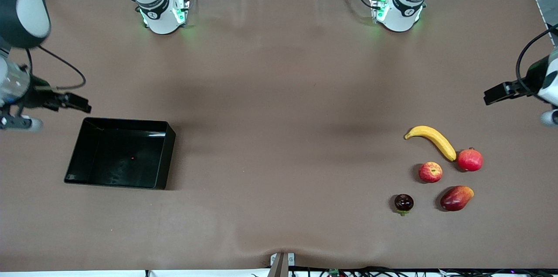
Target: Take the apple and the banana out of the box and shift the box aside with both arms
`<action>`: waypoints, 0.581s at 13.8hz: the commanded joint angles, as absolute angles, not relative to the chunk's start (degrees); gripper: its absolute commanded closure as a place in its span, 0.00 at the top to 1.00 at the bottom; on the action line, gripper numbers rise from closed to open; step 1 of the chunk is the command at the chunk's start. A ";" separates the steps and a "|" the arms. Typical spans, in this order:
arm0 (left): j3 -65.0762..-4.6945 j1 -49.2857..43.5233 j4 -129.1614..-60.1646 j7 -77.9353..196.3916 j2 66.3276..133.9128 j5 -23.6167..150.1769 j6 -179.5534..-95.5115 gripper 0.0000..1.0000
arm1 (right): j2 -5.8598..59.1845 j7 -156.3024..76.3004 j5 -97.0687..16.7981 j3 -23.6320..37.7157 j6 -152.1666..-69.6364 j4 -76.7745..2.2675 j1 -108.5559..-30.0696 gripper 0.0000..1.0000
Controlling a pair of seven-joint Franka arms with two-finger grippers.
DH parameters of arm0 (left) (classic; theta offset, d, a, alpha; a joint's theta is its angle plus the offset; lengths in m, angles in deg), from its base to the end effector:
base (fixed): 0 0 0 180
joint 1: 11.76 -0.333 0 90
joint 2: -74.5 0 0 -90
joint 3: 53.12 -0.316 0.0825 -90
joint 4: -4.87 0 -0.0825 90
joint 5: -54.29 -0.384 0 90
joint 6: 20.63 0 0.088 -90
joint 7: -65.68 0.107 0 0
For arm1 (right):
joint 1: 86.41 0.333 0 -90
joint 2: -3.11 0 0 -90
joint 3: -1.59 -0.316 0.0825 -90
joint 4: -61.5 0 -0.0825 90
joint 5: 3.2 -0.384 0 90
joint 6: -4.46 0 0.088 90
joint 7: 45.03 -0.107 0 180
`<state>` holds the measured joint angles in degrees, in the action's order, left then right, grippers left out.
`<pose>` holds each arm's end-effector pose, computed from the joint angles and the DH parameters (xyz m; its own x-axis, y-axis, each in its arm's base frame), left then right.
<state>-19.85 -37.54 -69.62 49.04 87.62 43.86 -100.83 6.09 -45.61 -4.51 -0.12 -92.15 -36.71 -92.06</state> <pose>0.5981 -0.0127 0.6219 0.9791 0.1899 -0.0729 0.1839 -0.9796 -0.0809 0.5695 -0.0374 0.5371 0.9935 -0.0811 -0.0801 -0.0832 -0.9963 -0.0232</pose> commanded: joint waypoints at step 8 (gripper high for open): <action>-52.38 -11.34 -78.35 56.97 75.04 52.68 -101.32 1.00 | 0.83 -44.91 -3.99 0.45 -81.32 -30.34 -88.44 1.00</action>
<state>-46.39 -15.49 -73.63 54.71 79.52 49.79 -100.70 1.15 -40.99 -4.51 -0.15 -82.08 -30.89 -90.37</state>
